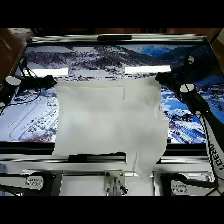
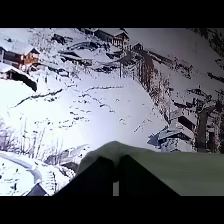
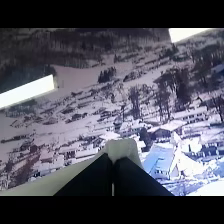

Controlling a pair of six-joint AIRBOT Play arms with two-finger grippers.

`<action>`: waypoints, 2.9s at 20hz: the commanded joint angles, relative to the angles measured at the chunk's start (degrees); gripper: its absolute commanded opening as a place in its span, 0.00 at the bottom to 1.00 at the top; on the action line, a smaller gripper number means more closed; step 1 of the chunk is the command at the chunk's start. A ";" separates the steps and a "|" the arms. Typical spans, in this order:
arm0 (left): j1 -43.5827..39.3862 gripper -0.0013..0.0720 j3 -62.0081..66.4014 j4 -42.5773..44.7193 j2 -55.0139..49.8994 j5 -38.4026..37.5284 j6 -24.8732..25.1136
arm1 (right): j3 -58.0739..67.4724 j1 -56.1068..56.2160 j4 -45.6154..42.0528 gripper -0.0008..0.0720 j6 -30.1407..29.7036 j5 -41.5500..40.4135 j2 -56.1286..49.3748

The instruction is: Fold the shirts.

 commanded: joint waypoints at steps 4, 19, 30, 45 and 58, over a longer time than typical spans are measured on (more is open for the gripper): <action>-0.09 0.07 0.31 0.00 -2.47 0.39 0.74 | 1.60 2.27 0.57 0.10 -1.09 -0.72 -3.82; 3.04 0.07 3.34 0.94 -0.52 -33.99 4.61 | 1.60 -4.52 -24.55 0.10 20.35 28.94 5.01; 3.63 0.07 3.23 12.98 -1.20 -40.87 4.37 | 1.60 -6.21 -41.53 0.09 38.73 47.58 4.61; 2.51 0.98 3.58 13.20 -5.16 -45.48 -4.55 | 1.62 -6.36 -38.58 0.86 40.15 50.01 2.08; 19.02 0.94 -29.09 16.39 13.84 -51.25 -1.27 | -3.69 -27.17 -48.26 0.85 28.28 76.41 19.43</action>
